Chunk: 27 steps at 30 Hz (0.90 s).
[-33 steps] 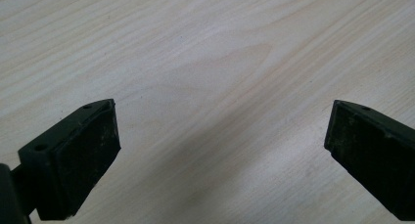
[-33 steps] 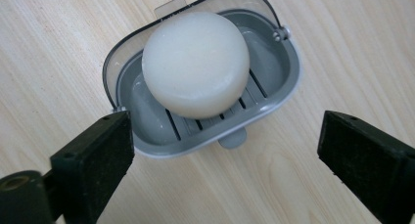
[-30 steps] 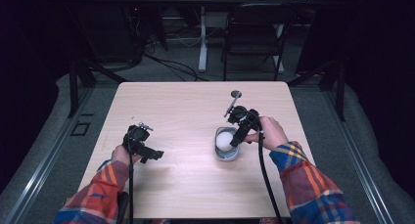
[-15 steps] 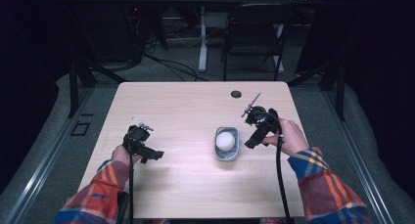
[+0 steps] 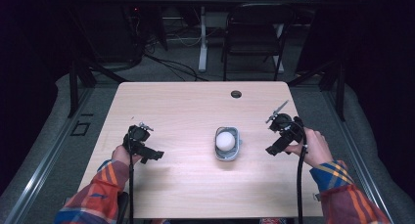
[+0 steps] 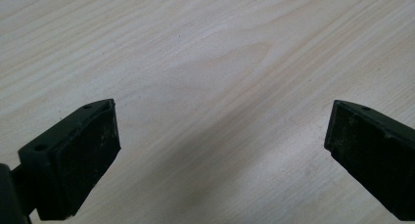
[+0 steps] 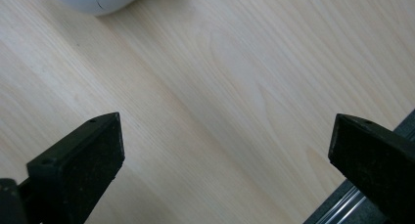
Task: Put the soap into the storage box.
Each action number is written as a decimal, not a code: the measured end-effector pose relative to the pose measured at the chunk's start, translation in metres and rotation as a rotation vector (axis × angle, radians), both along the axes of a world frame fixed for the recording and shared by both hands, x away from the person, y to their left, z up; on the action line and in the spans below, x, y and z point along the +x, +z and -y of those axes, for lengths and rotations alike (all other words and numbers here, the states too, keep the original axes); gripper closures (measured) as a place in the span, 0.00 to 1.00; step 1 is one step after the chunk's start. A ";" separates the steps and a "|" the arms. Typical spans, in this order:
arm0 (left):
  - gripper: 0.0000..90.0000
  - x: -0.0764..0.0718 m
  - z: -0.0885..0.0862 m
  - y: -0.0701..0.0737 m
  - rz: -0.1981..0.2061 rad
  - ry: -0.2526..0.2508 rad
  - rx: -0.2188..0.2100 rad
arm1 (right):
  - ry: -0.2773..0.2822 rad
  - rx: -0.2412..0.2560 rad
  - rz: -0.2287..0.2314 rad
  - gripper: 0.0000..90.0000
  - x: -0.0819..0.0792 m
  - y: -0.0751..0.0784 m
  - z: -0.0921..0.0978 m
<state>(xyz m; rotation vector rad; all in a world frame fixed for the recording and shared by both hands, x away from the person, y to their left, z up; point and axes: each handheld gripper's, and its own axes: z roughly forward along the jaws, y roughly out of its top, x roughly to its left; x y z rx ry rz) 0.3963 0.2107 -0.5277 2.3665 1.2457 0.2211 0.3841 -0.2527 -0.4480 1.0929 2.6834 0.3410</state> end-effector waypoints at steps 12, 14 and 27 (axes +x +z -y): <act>0.00 0.000 0.000 0.000 0.000 0.000 0.001 | -0.089 0.009 -0.024 0.00 -0.018 -0.026 0.045; 0.00 0.000 0.000 0.000 0.000 -0.001 0.000 | -0.098 0.016 -0.039 0.00 -0.020 -0.030 0.049; 0.00 0.000 0.001 -0.001 -0.005 -0.008 -0.001 | -0.135 -0.005 -0.090 0.00 -0.037 -0.069 0.067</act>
